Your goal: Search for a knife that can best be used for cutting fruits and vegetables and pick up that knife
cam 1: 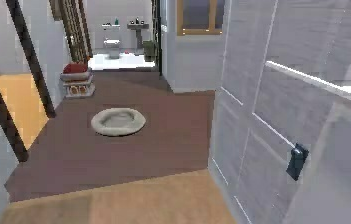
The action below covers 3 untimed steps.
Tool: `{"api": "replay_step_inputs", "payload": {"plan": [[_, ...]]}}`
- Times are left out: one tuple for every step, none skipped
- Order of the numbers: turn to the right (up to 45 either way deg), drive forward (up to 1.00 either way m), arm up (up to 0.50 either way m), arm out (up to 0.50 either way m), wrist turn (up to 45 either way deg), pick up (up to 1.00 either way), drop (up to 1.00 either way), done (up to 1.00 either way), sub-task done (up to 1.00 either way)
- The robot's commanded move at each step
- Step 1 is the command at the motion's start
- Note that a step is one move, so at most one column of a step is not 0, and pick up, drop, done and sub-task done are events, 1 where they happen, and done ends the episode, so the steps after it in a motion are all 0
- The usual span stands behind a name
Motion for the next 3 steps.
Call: {"api": "replay_step_inputs", "payload": {"plan": [[-33.0, 0.0, 0.0, 0.0, 0.0, 0.0, 0.0, 0.0, 0.0], [0.0, 1.0, 0.0, 0.0, 0.0, 0.0, 0.0, 0.0, 0.0], [0.0, 1.0, 0.0, 0.0, 0.0, 0.0, 0.0, 0.0, 0.0]]}}
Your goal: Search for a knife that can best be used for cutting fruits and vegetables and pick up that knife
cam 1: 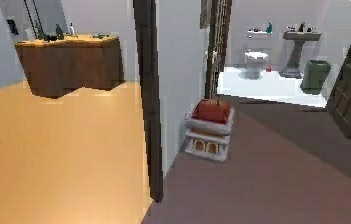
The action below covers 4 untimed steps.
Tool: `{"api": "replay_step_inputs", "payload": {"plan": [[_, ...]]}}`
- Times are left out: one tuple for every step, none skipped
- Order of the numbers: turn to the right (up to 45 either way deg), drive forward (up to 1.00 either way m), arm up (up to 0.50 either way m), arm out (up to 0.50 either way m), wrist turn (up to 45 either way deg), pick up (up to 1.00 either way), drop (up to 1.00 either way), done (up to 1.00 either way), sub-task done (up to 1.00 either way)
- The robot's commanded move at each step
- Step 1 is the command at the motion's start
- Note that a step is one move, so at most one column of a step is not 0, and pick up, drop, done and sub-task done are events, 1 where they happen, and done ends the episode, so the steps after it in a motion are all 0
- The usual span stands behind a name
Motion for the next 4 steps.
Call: {"api": "replay_step_inputs", "payload": {"plan": [[-6.0, 0.0, 0.0, 0.0, 0.0, 0.0, 0.0, 0.0, 0.0], [0.0, 0.5, 0.0, 0.0, 0.0, 0.0, 0.0, 0.0, 0.0], [-33.0, 0.0, 0.0, 0.0, 0.0, 0.0, 0.0, 0.0, 0.0], [0.0, 1.0, 0.0, 0.0, 0.0, 0.0, 0.0, 0.0, 0.0]]}}
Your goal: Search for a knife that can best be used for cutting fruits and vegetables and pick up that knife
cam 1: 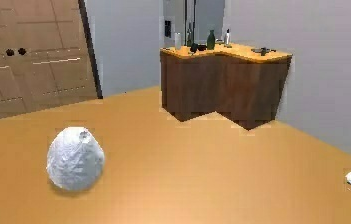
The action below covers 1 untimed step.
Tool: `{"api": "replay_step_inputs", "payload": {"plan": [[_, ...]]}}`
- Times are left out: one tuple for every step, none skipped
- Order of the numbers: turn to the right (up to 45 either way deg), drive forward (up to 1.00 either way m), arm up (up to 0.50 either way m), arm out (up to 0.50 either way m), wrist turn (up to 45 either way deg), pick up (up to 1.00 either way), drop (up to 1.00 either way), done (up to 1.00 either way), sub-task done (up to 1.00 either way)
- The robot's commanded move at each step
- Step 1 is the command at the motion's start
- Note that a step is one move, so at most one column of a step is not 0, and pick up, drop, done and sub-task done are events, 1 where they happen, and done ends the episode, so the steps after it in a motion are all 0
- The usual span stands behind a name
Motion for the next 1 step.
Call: {"api": "replay_step_inputs", "payload": {"plan": [[0.0, 1.0, 0.0, 0.0, 0.0, 0.0, 0.0, 0.0, 0.0]]}}
